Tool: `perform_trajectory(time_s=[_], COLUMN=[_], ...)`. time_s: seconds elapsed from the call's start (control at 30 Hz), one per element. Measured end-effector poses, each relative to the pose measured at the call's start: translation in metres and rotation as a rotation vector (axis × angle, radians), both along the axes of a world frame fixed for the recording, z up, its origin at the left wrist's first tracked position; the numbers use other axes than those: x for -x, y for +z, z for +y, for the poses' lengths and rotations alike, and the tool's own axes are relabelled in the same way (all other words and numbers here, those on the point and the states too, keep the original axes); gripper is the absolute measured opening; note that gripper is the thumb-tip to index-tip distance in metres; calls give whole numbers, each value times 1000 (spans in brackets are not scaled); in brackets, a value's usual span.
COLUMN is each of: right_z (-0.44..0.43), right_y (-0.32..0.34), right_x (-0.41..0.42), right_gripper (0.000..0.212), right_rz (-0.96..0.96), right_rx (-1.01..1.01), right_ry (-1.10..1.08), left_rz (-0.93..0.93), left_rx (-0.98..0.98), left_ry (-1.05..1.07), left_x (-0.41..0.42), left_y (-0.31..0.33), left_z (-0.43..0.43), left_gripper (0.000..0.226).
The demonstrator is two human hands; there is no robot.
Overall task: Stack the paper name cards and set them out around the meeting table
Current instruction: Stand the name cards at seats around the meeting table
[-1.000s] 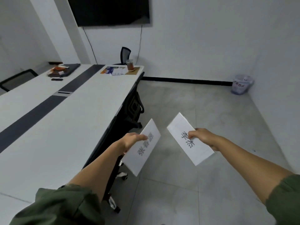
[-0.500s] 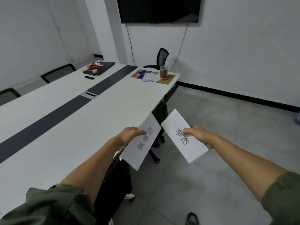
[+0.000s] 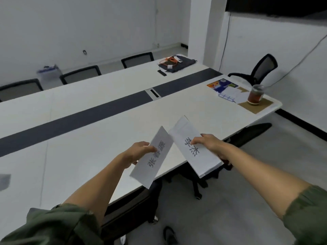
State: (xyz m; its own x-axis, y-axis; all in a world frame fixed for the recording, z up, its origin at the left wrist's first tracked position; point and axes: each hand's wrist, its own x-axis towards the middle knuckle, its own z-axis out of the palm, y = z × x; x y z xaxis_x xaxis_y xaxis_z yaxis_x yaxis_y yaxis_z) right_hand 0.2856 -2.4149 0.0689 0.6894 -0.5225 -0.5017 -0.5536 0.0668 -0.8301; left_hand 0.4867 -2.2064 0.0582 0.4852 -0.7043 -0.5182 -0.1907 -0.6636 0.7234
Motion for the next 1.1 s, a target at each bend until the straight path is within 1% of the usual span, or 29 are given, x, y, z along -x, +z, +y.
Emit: perform_trajectory(time_s=[0.1, 0.27, 0.37, 0.47, 0.5, 0.53, 0.63, 0.73, 0.87, 1.0, 1.1], right_z=[-19, -63, -100, -128, -136, -142, -159, -178, -211, -246, -264], right_y=[-15, -26, -35, -53, -63, -70, -87, -107, -132, -156, -172], right_x=[-53, -128, -174, -200, -210, -218, -244, -271, -308, -346, -363], right_gripper=[13, 20, 41, 81, 92, 96, 87, 84, 83, 74, 65], right_rz=[26, 77, 100, 184, 226, 262, 350, 407, 446, 476, 496], right_rx=[13, 59, 70, 55, 50, 48, 53, 81, 167, 230, 271], right_ry=[84, 182, 175, 175, 188, 200, 246, 299, 378, 476, 553], left_rz=[6, 29, 29, 44, 51, 57, 72, 93, 65, 39, 25], left_rx=[-28, -73, -75, -114, -125, -134, -148, -192, -270, -313, -315], left_ry=[82, 149, 206, 238, 247, 263, 324, 371, 373, 388, 402], left_x=[-44, -115, -152, -174, -182, -188, -205, -218, -235, -259, -267], left_y=[-15, -40, -50, -60, -65, -70, -84, -102, -119, -137, -150], left_z=[-6, -30, -47, -55, -58, -59, -66, -76, -99, -135, -154], left_gripper=[45, 58, 66, 69, 72, 77, 92, 106, 97, 96, 84])
